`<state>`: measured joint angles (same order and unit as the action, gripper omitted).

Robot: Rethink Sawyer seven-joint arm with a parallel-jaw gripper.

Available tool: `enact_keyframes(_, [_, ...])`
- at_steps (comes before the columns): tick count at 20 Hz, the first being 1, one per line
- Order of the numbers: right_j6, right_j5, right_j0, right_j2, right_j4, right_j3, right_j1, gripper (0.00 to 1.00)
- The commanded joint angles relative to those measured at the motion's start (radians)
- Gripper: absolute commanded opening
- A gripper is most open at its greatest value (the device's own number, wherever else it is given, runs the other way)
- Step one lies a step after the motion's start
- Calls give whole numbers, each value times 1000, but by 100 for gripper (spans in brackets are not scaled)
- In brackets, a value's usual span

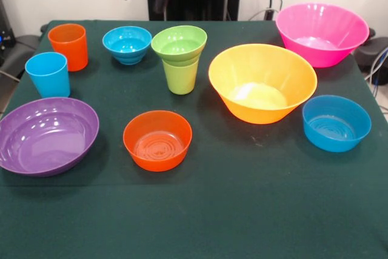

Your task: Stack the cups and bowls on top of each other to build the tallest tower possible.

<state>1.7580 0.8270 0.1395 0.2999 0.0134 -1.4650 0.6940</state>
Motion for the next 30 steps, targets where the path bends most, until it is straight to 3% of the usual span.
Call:
enact_keyframes(1, [-200, -69, 57, -187, 91, 20, -41, 100])
enact_keyframes(4, [-196, -103, 78, -225, 94, 31, -57, 100])
enact_keyframes(9, [-210, -37, 99, -265, 99, 66, -39, 100])
enact_keyframes(19, [-188, -10, 143, -332, 110, 86, -15, 100])
enact_keyframes(30, [-167, -75, 172, -369, 159, 64, -4, 100])
